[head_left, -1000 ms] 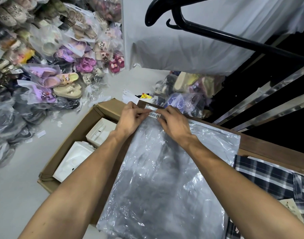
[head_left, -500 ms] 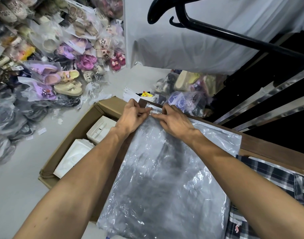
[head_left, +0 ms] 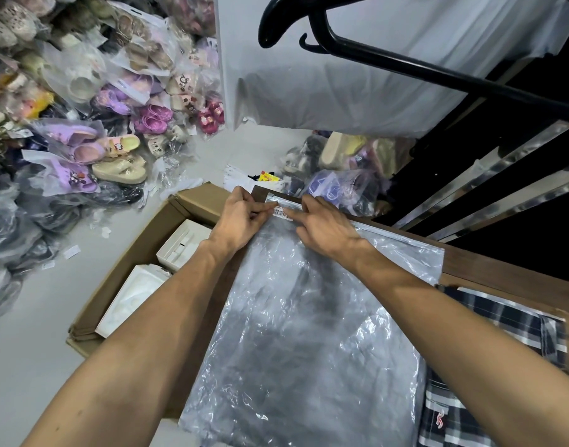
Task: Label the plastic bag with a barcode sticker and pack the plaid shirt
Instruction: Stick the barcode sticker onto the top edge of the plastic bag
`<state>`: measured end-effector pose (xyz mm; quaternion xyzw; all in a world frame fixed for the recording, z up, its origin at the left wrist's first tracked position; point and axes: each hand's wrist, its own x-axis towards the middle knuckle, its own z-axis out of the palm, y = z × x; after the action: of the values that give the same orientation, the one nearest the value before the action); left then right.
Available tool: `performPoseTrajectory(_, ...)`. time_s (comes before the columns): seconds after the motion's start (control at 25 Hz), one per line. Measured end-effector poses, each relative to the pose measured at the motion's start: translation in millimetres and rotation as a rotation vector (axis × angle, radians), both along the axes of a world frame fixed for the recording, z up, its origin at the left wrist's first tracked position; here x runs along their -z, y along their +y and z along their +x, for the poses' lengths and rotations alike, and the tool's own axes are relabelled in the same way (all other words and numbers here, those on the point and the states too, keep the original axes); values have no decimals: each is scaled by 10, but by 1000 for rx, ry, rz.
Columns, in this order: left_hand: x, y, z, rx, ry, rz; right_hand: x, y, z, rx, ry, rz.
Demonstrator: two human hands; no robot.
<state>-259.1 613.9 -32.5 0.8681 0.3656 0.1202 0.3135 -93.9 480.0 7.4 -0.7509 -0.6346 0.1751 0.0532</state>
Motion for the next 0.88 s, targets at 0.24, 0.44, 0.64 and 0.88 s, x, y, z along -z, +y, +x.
performPoseTrajectory(0.24,-86,-27,10,-17,13,-17,57,-164,116,87,45,-3)
performPoseTrajectory(0.44,-172,-48,94,-52,110,-45,67,-174,106,152,81,-36)
performPoseTrajectory(0.64,-319,-151,281,-137,175,-117,133,-192,203,439,527,18)
performPoseTrajectory(0.88,-548,-847,514,-223,302,-88,-145,-898,306,718,973,368)
